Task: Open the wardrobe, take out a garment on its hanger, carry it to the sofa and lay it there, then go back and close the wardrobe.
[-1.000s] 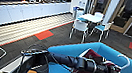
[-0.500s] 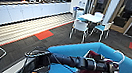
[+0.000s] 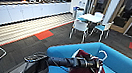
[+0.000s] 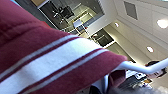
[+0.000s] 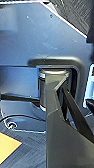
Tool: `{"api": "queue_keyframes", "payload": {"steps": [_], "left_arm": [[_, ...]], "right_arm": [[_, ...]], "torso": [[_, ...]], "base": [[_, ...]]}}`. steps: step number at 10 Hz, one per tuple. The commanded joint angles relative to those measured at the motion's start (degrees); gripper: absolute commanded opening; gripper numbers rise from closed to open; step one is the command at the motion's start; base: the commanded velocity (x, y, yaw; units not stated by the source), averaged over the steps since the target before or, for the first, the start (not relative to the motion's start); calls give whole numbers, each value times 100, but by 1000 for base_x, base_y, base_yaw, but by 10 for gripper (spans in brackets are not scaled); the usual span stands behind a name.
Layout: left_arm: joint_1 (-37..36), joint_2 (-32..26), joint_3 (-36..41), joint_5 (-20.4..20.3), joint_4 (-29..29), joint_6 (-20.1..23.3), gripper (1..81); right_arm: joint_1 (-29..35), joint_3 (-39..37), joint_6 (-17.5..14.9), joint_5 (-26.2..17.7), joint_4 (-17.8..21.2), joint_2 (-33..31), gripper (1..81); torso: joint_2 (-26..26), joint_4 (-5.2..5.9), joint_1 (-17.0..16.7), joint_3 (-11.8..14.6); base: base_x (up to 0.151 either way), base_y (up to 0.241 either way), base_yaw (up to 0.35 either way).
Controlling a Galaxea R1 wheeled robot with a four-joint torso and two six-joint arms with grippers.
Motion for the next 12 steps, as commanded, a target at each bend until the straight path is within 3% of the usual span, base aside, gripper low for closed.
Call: {"api": "queue_keyframes", "payload": {"steps": [1, 6, 12], "left_arm": [[-958, 465, -487, -373, 432, 110, 10], [-958, 465, -1602, -329, 844, 101, 10], [-809, 465, -1867, 102, 1540, 118, 10]], "right_arm": [[41, 31, 1, -304, 21, 40, 811], [33, 39, 1, -304, 30, 49, 811], [33, 39, 1, -304, 30, 49, 811]], "torso": [[0, 0, 0, 0], [0, 0, 0, 0], [0, 0, 0, 0]], "base": [[0, 0, 0], [0, 0, 0], [0, 0, 0]]}}
